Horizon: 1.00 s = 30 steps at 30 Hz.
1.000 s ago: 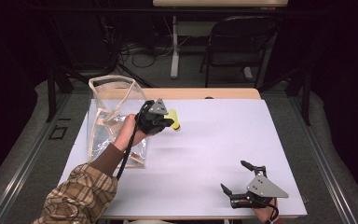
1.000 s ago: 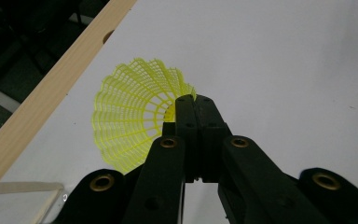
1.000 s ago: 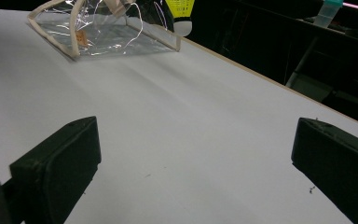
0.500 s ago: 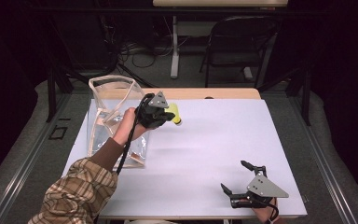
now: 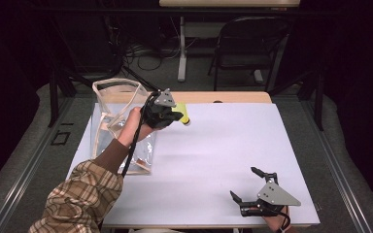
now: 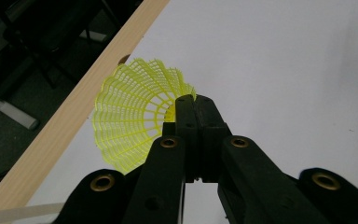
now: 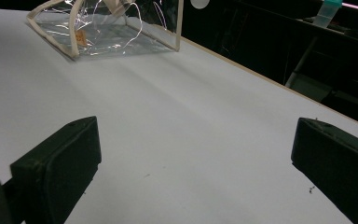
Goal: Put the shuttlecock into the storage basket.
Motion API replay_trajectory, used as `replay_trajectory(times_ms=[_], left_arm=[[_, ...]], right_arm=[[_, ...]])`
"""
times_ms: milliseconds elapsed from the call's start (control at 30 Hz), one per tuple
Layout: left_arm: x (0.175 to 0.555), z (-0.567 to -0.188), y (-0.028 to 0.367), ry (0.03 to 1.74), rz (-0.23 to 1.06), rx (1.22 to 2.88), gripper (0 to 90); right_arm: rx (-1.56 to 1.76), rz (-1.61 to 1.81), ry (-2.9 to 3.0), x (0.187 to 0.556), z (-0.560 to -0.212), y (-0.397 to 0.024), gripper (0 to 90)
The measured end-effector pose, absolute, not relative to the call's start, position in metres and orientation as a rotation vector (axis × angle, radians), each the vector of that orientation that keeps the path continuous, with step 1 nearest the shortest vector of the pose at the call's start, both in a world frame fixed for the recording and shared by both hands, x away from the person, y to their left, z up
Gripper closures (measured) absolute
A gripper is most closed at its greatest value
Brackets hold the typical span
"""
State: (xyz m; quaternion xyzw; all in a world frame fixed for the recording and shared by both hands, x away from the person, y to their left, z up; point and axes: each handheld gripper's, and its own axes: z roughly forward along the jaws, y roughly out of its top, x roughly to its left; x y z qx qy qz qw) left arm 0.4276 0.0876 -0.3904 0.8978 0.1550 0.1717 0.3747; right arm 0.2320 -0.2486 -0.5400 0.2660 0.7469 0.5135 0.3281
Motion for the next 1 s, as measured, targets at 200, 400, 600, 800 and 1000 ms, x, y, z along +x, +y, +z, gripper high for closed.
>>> replay_trajectory(times_ms=[200, 400, 600, 800, 1000], left_arm=[[0.429, -0.385, 0.087, 0.392, 0.444, 2.295, 89.8], [0.43, -0.379, 0.086, 0.382, 0.451, 2.293, 89.9], [0.431, -0.372, 0.086, 0.376, 0.458, 2.283, 89.9], [0.433, -0.366, 0.086, 0.369, 0.459, 2.268, 90.0], [0.434, -0.361, 0.085, 0.366, 0.473, 2.267, 90.0]], right_arm=[[0.699, 1.342, 1.955, 0.232, -0.54, -0.248, 1.0], [0.699, 1.342, 1.955, 0.232, -0.54, -0.248, 1.0], [0.701, 1.344, 1.955, 0.232, -0.54, -0.249, 1.0], [0.702, 1.343, 1.954, 0.232, -0.54, -0.248, 1.0], [0.7, 1.345, 1.954, 0.232, -0.54, -0.249, 1.0]])
